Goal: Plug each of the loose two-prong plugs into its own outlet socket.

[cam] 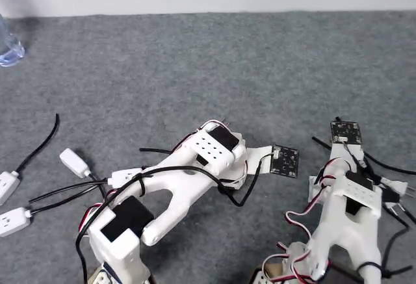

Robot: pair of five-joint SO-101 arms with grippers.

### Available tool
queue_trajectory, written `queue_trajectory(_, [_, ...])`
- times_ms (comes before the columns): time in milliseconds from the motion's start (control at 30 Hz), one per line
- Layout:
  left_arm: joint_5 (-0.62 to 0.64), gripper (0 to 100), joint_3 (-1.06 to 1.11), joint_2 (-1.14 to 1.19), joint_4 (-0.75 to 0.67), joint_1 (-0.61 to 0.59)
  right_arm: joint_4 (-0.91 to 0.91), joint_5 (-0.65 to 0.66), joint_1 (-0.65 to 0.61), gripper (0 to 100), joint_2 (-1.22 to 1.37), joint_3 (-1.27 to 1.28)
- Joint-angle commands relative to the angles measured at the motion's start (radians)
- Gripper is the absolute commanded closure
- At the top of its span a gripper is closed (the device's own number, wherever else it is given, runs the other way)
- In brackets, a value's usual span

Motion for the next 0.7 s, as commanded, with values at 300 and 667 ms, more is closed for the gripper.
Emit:
queue_trajectory(300, [-0.017, 77, -0.033, -0.106, -0.034, -0.025, -0.008, 0.02, -0.012, 36.2, -0.012, -0.021])
queue_trajectory(667, [-0.021, 73, -0.039, 0.04, -0.084, -0.028, -0.008, 0.021, -0.012, 36.2, -0.012, -0.021])
